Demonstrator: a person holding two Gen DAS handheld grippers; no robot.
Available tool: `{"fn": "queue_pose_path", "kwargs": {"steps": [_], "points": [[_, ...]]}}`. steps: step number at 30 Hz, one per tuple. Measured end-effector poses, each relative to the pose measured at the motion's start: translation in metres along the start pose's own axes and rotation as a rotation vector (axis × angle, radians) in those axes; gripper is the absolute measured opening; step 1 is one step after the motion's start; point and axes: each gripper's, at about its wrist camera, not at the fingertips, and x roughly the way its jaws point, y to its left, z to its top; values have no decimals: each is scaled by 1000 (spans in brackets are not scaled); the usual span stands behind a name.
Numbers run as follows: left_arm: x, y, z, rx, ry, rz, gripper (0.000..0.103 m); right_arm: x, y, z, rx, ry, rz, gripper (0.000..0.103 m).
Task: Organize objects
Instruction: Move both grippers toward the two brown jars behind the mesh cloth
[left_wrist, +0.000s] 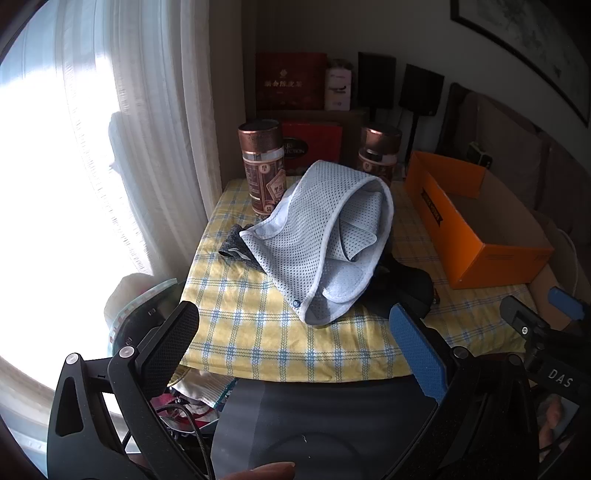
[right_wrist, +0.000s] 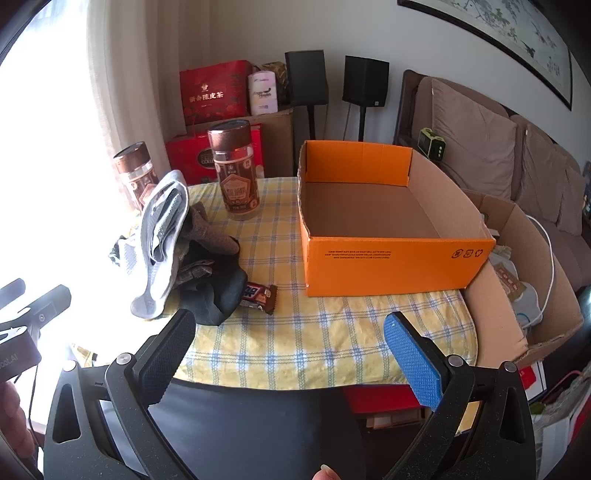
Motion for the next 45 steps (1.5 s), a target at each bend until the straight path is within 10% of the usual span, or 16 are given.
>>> {"fn": "queue_pose_path", "kwargs": {"steps": [45], "points": [[28,15,15,-10,-32,-24,103,17,12,19,-58,-39,17,103]]}}
